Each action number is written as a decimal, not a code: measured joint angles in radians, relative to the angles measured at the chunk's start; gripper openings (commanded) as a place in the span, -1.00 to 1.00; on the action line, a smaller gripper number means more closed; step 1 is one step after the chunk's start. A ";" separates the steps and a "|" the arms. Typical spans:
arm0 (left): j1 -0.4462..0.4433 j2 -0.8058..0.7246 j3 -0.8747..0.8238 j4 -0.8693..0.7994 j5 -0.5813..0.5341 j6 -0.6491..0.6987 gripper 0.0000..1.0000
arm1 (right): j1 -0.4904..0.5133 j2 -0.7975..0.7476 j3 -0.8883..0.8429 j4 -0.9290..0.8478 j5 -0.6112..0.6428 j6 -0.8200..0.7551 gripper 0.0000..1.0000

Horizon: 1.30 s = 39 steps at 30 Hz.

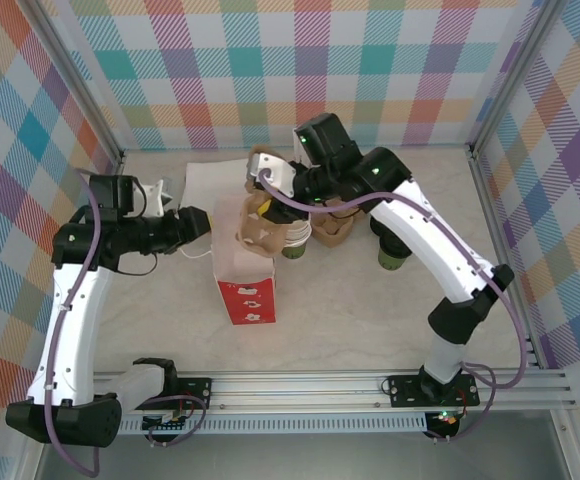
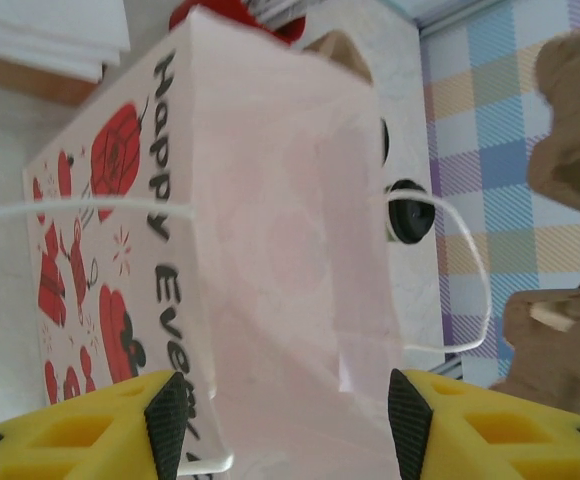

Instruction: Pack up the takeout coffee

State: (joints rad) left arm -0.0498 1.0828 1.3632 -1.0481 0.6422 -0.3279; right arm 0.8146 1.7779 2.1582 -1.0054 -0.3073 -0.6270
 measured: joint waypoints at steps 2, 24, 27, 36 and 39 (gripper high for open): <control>0.000 -0.011 -0.040 0.007 0.009 -0.001 0.12 | 0.018 0.032 0.023 0.001 -0.020 0.019 -0.22; 0.001 -0.058 -0.201 0.061 0.031 0.000 -0.12 | 0.040 0.162 0.041 0.016 -0.265 0.233 -0.25; 0.001 -0.064 -0.211 0.064 0.031 0.000 -0.12 | 0.040 0.176 0.041 0.014 -0.270 0.250 -0.25; 0.001 -0.071 -0.231 0.068 0.047 0.001 -0.12 | 0.040 0.178 0.041 -0.031 -0.203 0.252 -0.24; 0.001 -0.071 -0.234 0.068 0.050 0.003 -0.11 | 0.040 0.185 0.041 -0.048 -0.171 0.249 -0.24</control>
State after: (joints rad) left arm -0.0486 1.0119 1.1290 -0.9802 0.6926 -0.3244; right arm 0.8551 1.9633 2.1990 -1.0538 -0.4782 -0.3782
